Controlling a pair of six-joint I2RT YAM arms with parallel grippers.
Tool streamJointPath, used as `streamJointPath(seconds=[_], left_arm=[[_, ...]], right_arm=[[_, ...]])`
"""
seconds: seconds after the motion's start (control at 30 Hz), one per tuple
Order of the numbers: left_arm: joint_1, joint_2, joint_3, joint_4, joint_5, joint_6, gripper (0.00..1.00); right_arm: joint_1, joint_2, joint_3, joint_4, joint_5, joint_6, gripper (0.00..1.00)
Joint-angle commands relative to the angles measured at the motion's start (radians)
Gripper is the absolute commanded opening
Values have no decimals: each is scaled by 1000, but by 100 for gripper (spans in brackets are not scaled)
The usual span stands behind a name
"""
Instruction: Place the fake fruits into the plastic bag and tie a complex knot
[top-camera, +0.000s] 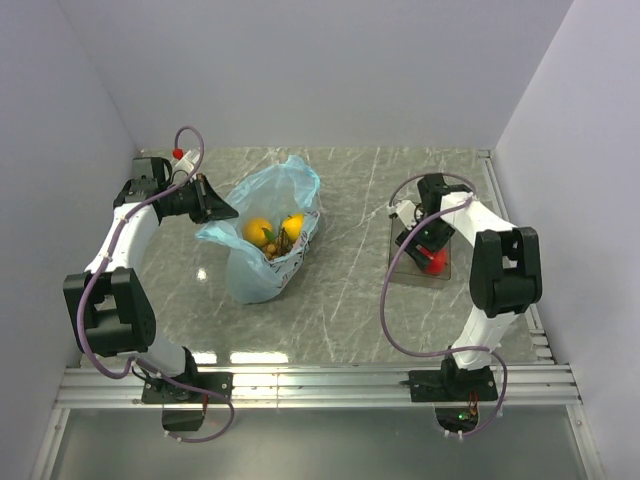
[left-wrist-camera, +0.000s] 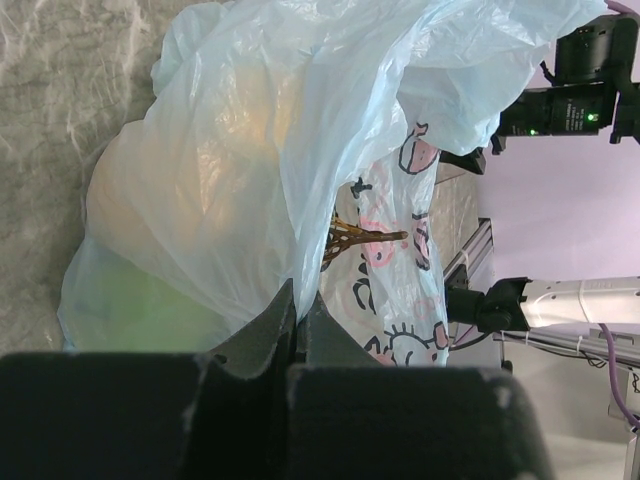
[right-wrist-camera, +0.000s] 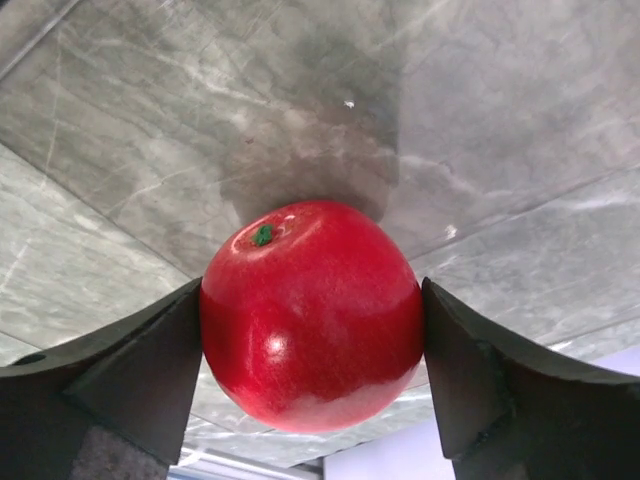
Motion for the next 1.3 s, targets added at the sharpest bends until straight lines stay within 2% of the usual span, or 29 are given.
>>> streamJointPath(seconds=[0.0,0.07,0.23,0.3,0.4,0.53,0.67,0.87,0.9,1.03,1.1,1.27], left_arm=[[-1,-17,20,13,21,17,2],[-1,-20,23,12,23,19,2],[-1,-24,25,4,30,25,2],[-2,-21,26,3,29,26,2],[-1,-18,25,12,35,20,2],[-1,-9,28,20,40,8,2],[-2,-12,31,21,37,8,2],[-1,-9,22,36,41,-6,2],[-1,-10,22,38,41,-7,2],[-1,-11,26,38,41,-7,4],[-2,-9,37,20,41,3,5],[-1,-6,38,16,43,17,7]], right_arm=[[-5,-14,72,-40,2,-15,70],[5,-27,136,-108,-35,8,66],[85,-52,532,-258,-298,141,62],[149,-51,682,-255,-371,218,61],[234,-58,793,-180,-476,333,61],[420,-81,783,69,-533,459,61],[559,-9,812,169,-480,497,61],[648,136,819,334,-350,549,61],[662,161,854,335,-333,554,62],[682,265,948,297,-242,551,98],[685,258,956,294,-247,559,98],[677,112,890,309,-299,566,99]])
